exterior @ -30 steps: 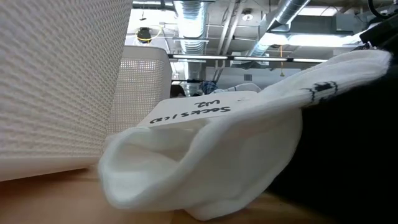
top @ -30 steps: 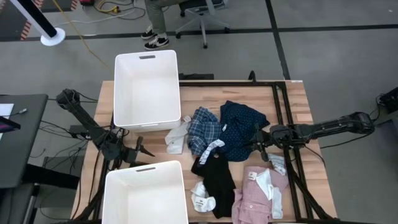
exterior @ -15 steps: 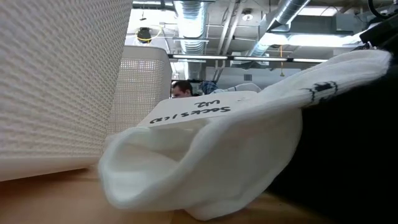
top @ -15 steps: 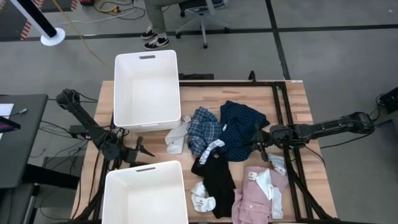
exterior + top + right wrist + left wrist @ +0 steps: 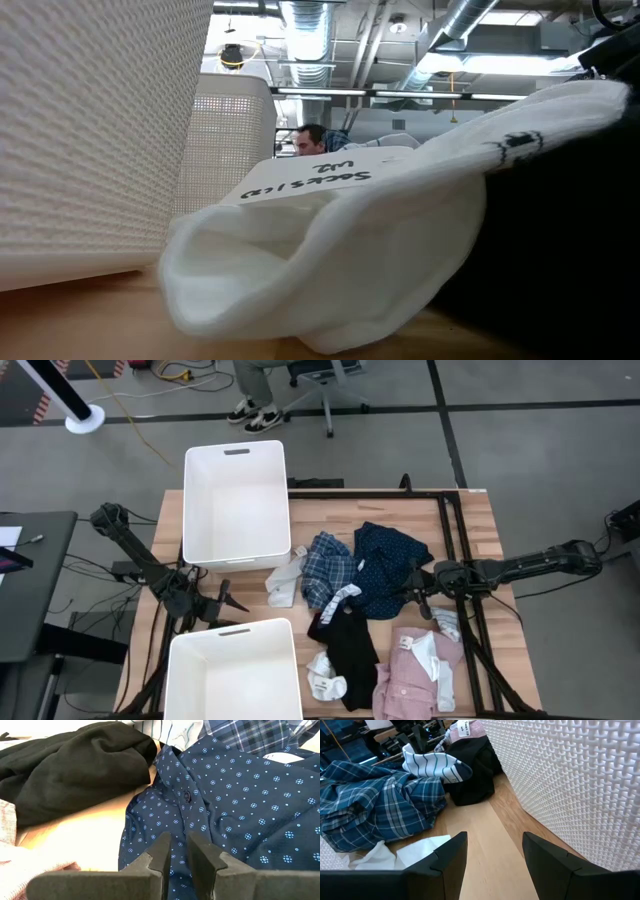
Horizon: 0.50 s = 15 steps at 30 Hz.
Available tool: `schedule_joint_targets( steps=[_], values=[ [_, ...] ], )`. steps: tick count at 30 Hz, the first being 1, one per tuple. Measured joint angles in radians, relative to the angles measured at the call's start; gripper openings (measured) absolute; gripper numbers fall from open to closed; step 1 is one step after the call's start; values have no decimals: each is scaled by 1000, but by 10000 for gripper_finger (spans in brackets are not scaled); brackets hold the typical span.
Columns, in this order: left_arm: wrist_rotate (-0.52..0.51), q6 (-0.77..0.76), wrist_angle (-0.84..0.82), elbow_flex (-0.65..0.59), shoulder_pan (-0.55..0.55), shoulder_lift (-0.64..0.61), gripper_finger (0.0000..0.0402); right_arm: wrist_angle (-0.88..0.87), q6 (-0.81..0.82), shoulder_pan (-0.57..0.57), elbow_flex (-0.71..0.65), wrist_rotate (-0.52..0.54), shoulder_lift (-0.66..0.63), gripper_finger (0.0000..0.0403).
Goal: Sort clothes
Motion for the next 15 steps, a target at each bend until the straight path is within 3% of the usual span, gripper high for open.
schedule_joint_targets(
  steps=[7, 15],
  values=[
    [0, 10, 0, 0, 0, 0, 185, 0, 0, 0, 0, 0, 0, 82],
    [-15, 362, 0, 0, 0, 0, 185, 0, 0, 0, 0, 0, 0, 82]
  ],
)
